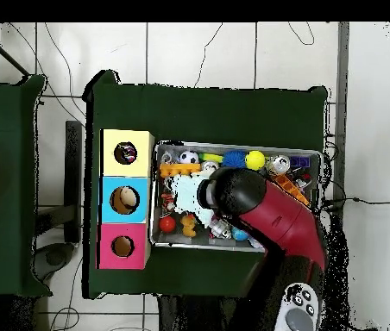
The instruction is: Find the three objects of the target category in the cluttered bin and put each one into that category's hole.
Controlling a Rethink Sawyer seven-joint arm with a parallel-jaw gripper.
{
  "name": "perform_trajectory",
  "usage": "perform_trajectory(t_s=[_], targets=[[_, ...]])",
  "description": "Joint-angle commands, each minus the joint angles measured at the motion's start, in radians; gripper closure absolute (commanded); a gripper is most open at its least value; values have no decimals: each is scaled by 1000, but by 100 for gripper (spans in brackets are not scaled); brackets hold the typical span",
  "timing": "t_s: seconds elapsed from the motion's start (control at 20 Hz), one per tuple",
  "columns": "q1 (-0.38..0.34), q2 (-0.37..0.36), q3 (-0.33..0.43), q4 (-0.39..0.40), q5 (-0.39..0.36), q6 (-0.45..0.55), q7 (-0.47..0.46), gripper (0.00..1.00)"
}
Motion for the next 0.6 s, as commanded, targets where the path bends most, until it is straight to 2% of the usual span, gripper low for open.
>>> perform_trajectory(t_s=[0.05, 0.45, 0.6], targets=[[15, 80, 132, 60, -17, -107, 66, 100], [79, 123, 132, 88, 32, -184, 168, 100], [85, 147, 145, 94, 52, -224, 179, 100]])
